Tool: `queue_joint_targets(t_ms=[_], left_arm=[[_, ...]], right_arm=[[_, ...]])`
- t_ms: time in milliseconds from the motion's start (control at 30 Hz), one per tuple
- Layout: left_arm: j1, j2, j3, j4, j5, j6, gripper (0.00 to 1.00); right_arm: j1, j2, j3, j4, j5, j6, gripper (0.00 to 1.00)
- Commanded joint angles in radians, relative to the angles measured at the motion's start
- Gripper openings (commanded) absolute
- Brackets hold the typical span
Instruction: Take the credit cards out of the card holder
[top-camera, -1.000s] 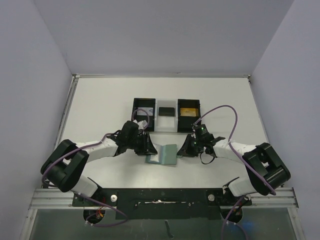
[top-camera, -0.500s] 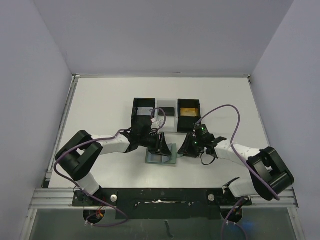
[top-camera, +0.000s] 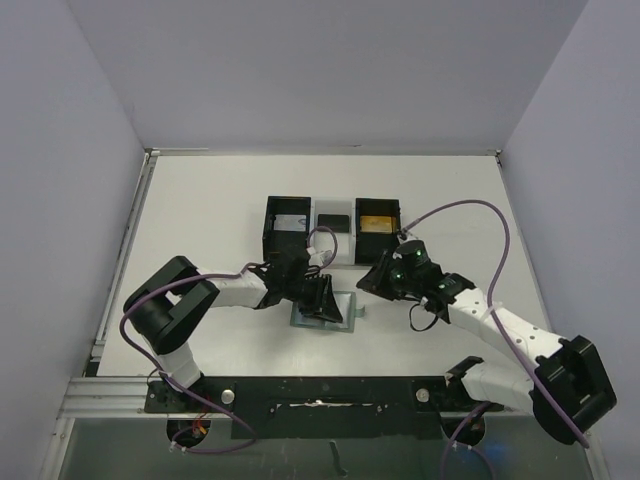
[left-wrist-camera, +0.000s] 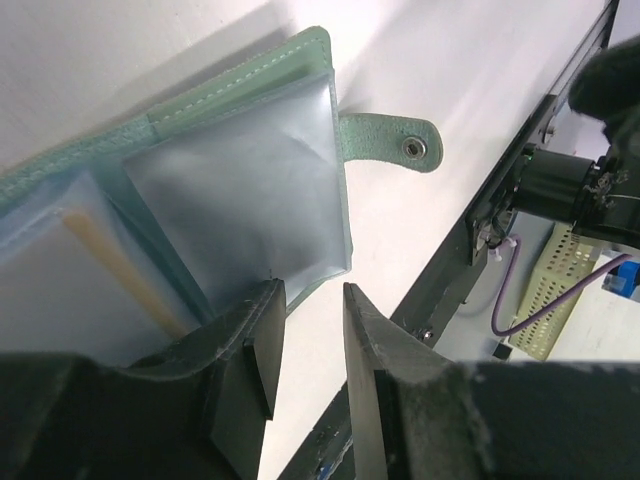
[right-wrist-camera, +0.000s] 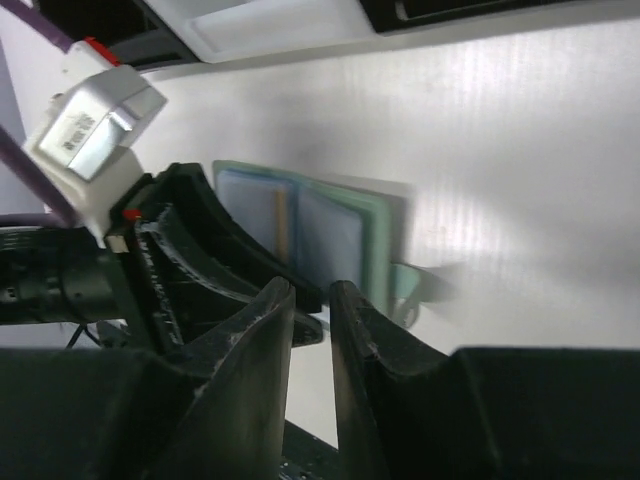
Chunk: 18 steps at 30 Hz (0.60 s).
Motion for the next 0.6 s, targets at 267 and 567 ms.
queue_joint_targets(t_ms=[267,567], left_arm=[[0.001,-0.089,-0.020,-0.012,-0.031,0.035,0.28],[0.015,-0.317,-0.087,-0.126,-0.205,0.076,0.28]], right_arm=[[0.154,0.352,0.244,0.036,0.107,0.073,0.18],[0.192,0.453,0.200,0.022,0.122,0.072,0.22]])
